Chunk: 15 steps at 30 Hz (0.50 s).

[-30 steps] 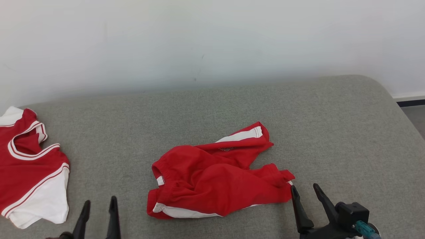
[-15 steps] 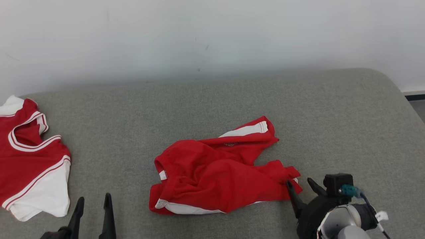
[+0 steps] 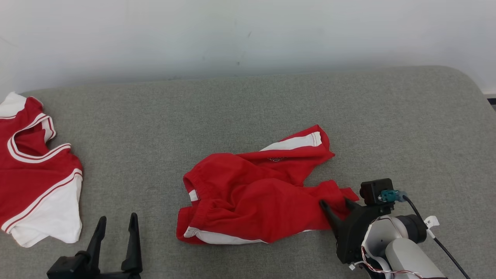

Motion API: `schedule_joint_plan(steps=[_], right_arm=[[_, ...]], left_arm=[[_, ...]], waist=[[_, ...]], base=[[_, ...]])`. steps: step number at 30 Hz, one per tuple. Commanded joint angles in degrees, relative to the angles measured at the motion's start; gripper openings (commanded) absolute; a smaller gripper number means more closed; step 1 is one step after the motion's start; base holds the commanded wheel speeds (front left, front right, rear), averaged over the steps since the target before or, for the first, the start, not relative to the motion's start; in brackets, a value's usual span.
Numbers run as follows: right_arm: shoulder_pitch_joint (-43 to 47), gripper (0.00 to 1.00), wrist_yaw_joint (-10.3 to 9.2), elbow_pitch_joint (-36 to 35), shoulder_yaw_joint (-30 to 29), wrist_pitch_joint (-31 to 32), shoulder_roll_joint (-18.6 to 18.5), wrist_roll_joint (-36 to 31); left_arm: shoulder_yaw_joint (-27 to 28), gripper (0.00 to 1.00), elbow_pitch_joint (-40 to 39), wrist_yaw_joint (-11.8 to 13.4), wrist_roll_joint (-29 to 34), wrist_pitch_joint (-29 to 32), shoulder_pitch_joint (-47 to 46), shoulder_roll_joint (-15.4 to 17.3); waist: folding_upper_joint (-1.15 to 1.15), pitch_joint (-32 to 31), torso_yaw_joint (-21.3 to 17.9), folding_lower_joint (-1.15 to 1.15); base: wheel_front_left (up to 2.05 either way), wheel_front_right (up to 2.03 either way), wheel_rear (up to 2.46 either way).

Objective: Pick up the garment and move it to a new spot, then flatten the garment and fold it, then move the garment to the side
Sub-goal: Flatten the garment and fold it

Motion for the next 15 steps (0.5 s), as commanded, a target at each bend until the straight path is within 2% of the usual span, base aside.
schedule_joint_plan(steps=[1, 2, 9, 15], right_arm=[[-0.6, 0.47, -0.15, 0.3, 0.3, -0.4, -0.3, 0.3], [-0.9, 0.0, -0.15, 0.4, 0.5, -0.7, -0.4, 0.5], [-4.7, 0.0, -0.15, 1.0, -0.6, -3.6, -0.3, 2.1], [-10.0, 0.0, -0.15, 3.0, -3.8, -2.1, 1.9, 6.8]], left_arm=[[0.3, 1.0, 0.1, -0.3, 0.5, -0.1, -0.8, -0.1], [0.5, 1.0, 0.2, -0.5, 0.6, -0.1, -0.9, -0.1], [1.2, 1.0, 0.1, -1.1, 1.3, -0.1, -1.6, -0.7], [1.3, 1.0, 0.1, -1.6, 1.8, -0.1, -2.3, -1.0]], waist=[[-0.01, 0.2, 0.1, -0.01], [-0.01, 0.3, 0.2, -0.01], [-0.01, 1.3, 0.4, -0.01], [-0.01, 2.4, 1.1, -0.01]], base=[[0.0, 0.0, 0.0], [0.0, 0.0, 0.0], [0.0, 0.0, 0.0], [0.0, 0.0, 0.0]])
